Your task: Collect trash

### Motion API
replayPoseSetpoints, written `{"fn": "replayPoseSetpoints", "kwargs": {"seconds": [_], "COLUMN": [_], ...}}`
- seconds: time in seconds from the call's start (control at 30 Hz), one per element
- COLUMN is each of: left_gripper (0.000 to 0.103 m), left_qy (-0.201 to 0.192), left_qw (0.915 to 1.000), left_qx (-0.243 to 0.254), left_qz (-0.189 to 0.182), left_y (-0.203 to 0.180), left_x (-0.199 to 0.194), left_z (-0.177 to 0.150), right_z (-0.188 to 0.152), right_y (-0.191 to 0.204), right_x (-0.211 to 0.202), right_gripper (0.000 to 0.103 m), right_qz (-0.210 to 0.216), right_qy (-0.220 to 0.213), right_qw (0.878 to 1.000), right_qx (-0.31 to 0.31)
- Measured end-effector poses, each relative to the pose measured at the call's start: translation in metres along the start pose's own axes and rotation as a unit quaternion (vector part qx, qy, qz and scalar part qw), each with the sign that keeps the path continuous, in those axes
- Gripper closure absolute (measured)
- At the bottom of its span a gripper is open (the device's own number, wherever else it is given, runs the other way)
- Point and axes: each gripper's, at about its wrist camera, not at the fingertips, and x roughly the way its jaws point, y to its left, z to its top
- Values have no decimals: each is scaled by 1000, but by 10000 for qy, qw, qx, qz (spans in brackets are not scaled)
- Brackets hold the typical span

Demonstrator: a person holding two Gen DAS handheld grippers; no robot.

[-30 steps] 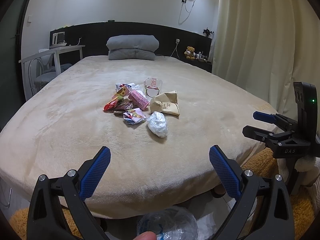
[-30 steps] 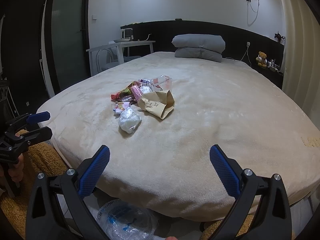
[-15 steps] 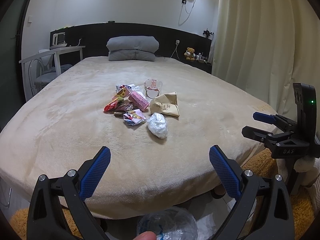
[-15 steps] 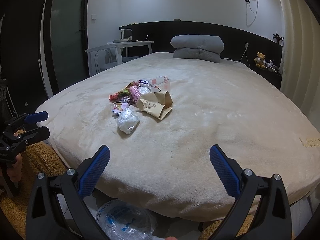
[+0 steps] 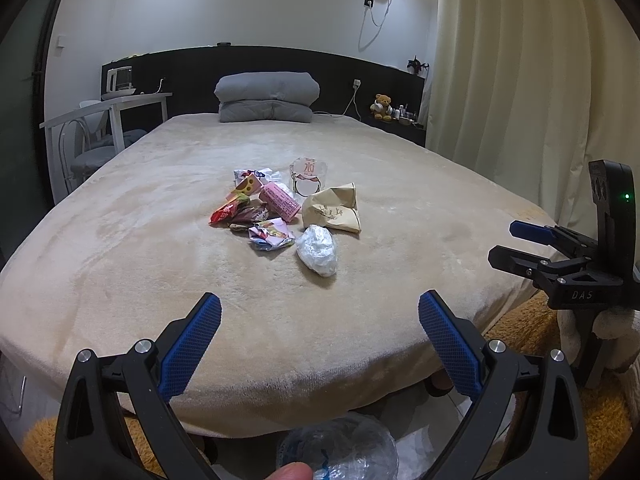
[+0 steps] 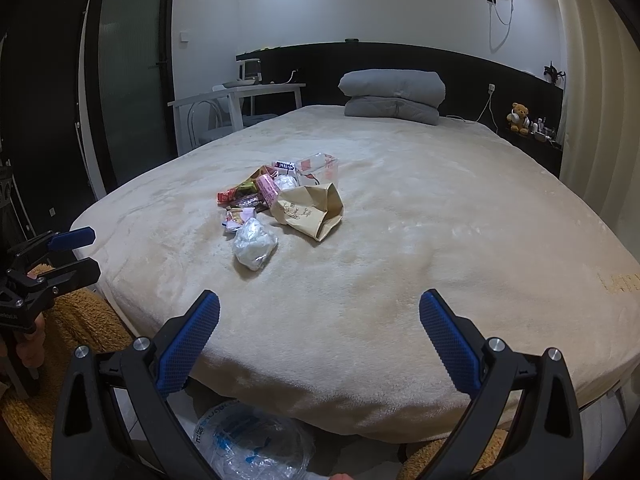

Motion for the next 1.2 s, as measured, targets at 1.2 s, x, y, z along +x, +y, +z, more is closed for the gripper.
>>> {"fn": "replayPoseSetpoints", "kwargs": {"seconds": [1.2], "left_gripper": [7], "left_qy": [1606], "left_qw": [9779], "left_qx": [-1268], "left_qz": [-428], "left_y": [87], "left_x": [160], "left_z": [78], "right_z": [96], "right_y": [-44], "right_x": [184], "right_gripper": [5], "right_qz": [1079], "right_qy": [1109], "right_qw": [9879], "right_qx": [118]}}
